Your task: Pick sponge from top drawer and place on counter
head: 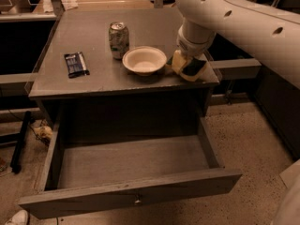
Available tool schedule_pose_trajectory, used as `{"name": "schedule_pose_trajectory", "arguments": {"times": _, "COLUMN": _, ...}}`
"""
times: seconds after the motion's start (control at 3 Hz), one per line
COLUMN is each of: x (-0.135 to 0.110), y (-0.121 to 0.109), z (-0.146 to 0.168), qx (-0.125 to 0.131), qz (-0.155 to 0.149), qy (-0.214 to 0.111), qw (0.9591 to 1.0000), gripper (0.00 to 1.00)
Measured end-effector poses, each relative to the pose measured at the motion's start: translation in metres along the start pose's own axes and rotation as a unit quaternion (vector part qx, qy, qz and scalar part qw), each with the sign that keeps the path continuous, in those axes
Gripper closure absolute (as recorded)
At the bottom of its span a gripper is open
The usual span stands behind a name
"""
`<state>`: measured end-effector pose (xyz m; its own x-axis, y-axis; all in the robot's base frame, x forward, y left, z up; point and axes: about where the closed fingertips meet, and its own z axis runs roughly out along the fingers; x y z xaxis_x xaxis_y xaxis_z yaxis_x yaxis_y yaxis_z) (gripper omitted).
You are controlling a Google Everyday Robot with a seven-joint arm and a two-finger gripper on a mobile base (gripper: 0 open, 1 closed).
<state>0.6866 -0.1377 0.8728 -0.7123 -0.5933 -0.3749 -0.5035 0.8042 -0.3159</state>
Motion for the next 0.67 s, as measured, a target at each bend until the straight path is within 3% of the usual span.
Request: {"name": "schedule_pose_trajectory", "arguments": {"times": 0.67, "x": -0.015, "y": -0.015, "z": 0.037, "qx": 0.033, "qz": -0.015, "qy": 0.012, "qw": 0.9993, "gripper": 1.0}}
